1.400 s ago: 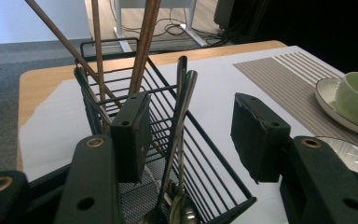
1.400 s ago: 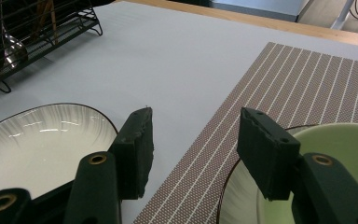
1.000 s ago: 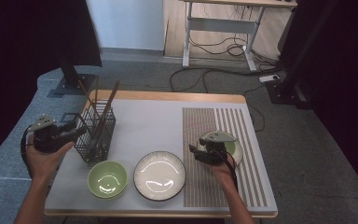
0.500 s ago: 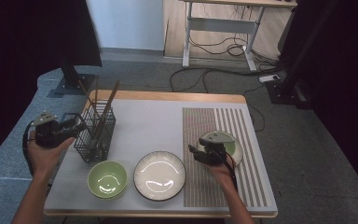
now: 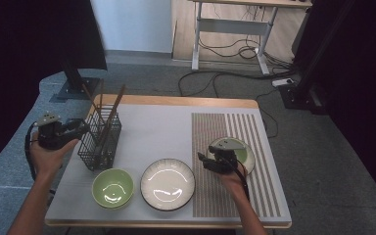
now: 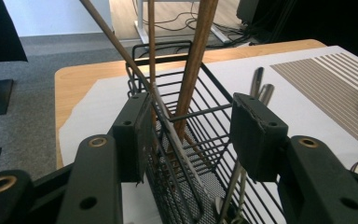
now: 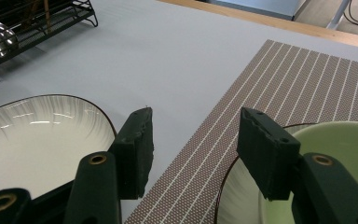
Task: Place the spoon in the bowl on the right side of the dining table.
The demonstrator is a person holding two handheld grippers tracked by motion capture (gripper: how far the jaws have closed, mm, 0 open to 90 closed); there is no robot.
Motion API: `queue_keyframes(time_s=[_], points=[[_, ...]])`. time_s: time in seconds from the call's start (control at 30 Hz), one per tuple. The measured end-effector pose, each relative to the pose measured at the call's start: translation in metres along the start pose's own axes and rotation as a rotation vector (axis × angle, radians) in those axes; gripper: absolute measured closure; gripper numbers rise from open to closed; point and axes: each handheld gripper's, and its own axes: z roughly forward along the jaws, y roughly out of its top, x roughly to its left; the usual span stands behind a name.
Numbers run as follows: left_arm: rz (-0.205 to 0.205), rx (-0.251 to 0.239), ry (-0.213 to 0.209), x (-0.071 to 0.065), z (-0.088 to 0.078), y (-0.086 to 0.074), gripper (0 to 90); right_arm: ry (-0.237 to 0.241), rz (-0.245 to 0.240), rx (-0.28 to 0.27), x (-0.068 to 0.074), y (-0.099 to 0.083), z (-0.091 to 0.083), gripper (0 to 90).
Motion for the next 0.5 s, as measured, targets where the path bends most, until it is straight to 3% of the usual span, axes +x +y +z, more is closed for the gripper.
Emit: queue_keyframes(time_s=[0.5], points=[[-0.020,0.013,0.014,0.013,0.013,0.001,55.5,0.002,0.001,0.016,-0.001,-0.001,0.001,45.7]])
